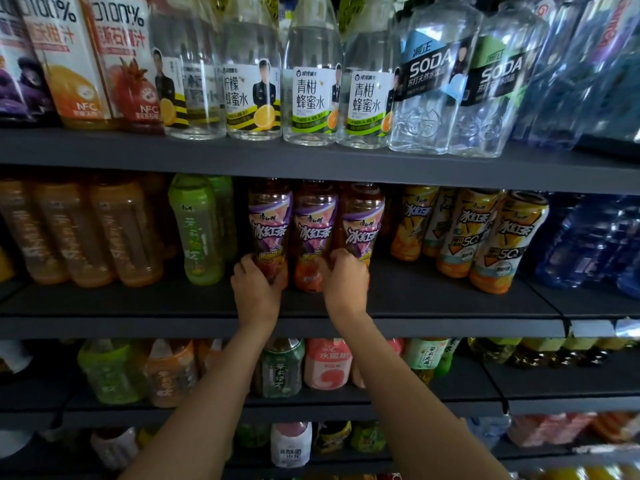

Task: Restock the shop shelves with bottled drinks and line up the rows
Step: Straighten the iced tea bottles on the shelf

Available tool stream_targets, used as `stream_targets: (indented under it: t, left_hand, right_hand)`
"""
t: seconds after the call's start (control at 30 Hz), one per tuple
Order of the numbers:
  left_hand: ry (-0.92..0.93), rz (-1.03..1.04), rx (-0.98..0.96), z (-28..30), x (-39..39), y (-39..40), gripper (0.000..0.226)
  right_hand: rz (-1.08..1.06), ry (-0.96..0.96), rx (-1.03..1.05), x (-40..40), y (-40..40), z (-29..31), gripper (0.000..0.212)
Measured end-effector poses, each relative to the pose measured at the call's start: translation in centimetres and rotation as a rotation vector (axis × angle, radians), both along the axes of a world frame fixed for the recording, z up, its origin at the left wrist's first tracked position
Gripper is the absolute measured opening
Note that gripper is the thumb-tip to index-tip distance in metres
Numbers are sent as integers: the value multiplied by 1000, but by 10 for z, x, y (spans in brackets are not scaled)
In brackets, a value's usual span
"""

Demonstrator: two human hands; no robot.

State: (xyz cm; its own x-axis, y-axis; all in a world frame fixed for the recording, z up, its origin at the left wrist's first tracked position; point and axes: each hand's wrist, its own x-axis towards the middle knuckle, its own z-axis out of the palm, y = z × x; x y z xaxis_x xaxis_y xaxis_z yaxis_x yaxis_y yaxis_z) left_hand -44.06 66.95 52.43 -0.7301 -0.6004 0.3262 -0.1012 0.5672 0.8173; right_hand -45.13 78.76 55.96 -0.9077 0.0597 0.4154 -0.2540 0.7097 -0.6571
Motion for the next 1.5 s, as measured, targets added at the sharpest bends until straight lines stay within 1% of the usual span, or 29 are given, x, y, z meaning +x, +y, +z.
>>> stream_targets:
  t: [0.07, 0.13, 0.17, 0.23, 0.27, 0.33, 0.43, 0.5, 0.57, 0.7, 0.8, 0.9, 0.97, 1.03, 1.1, 1.17, 1.27, 1.37, 1.43, 1.47, 1.5]
  left_hand:
    - [19, 12, 10, -3, 5, 3, 61]
    - [29, 11, 4, -5, 9, 6, 61]
    - [26, 11, -1, -5, 10, 7, 60]
    - [14, 17, 2, -3, 9, 7, 60]
    - [13, 17, 3, -2, 10, 7, 59]
    - [39, 29, -8, -1, 12, 9, 57]
    - [194, 57, -93, -1, 19, 17, 46]
    - [311, -6, -195, 3, 21, 30, 41]
    - [375, -111, -291, 9, 21, 51, 39]
    - [395, -312, -362, 16, 14, 105, 38]
    - [352, -426, -412, 14, -1, 144, 37]
    - [252, -407, -338, 13, -23, 172, 40]
    - [214, -364, -280, 13, -36, 183, 40]
    - [197, -334, -255, 12, -45, 188, 38]
    - [189, -307, -229, 8, -51, 190, 37]
    - [178, -278, -213, 4, -53, 190, 36]
    - [162, -255, -199, 0, -54, 190, 36]
    - [138, -217, -152, 3, -56, 192, 43]
    - [117, -217, -107, 7, -58, 195, 51]
    - [106, -217, -88, 9, -59, 197, 54]
    - [104, -215, -67, 12, -60, 200, 56]
  right_hand:
    - [-51, 114, -93, 3, 18, -2, 25]
    - [-106, 171, -187, 3, 37, -6, 25]
    - [-123, 152, -190, 1, 45, -10, 31]
    - [-113, 20, -131, -6, 53, -17, 47]
    - [-89, -33, -103, -9, 53, -20, 47]
    - [-55, -51, -81, -12, 51, -24, 40]
    - [-32, -54, -93, -14, 55, -23, 38]
    - [33, -80, -131, -16, 64, -21, 39]
    - [70, -107, -184, -17, 77, -18, 38]
    - [-5, -114, -200, -24, 109, -21, 38]
    - [-71, -102, -197, -39, 138, -22, 38]
    - [-32, -77, -116, -64, 161, -18, 42]
    - [33, -91, -58, -84, 168, -13, 54]
    - [91, -114, -45, -104, 168, -8, 69]
    - [122, -135, -30, -124, 163, -7, 77]
    - [116, -181, -57, -140, 157, -8, 75]
    - [73, -219, -147, -151, 156, -9, 64]
    - [100, -143, -105, -135, 164, -8, 54]
    - [168, -98, -114, -112, 168, -13, 54]
    - [208, -70, -123, -99, 169, -15, 51]
    - [251, -38, -132, -87, 170, -16, 43]
